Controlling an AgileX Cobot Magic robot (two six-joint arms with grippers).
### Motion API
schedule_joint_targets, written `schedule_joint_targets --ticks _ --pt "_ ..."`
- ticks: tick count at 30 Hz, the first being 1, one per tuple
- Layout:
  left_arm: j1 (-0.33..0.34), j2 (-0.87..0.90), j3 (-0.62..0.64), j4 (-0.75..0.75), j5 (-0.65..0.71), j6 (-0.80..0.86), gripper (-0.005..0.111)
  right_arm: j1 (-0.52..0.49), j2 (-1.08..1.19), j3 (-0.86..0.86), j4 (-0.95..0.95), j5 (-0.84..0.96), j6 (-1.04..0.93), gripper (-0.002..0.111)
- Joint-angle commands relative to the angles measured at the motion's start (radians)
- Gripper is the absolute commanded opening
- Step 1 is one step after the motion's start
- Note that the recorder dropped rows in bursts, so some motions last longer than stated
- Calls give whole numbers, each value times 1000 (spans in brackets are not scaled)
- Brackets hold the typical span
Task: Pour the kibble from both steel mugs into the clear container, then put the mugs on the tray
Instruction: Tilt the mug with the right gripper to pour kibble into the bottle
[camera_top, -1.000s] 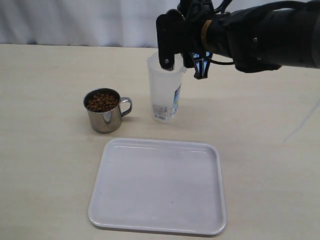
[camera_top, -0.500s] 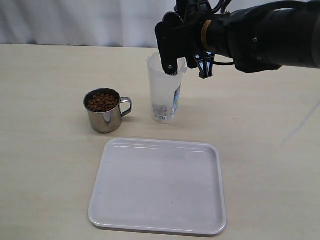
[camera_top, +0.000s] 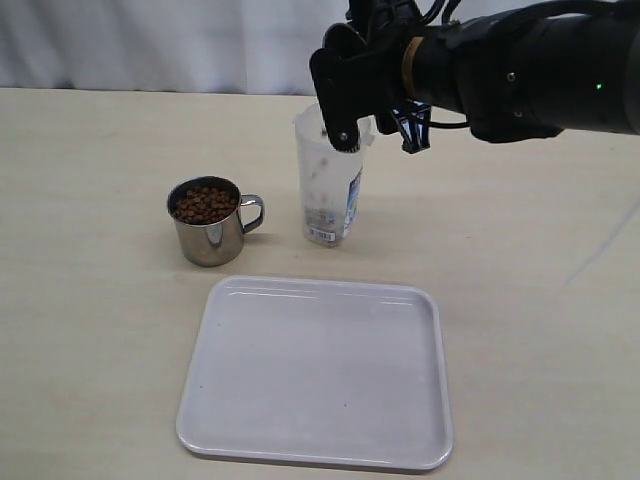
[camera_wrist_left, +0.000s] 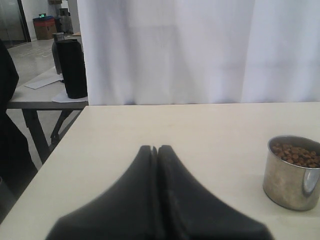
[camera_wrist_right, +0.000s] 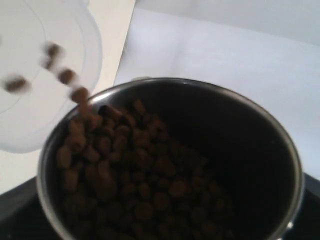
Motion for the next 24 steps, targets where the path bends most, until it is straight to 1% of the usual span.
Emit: schedule_joint_targets --ticks 1,9,24 --pt "-10 -1 2 -3 -8 -3 0 0 -7 -9 -8 7 -19 5" --pt "-10 -1 2 -3 -8 -3 0 0 -7 -9 -8 7 -91 5" --pt "-10 -1 2 -3 -8 -3 0 0 -7 -9 -8 3 -119 5"
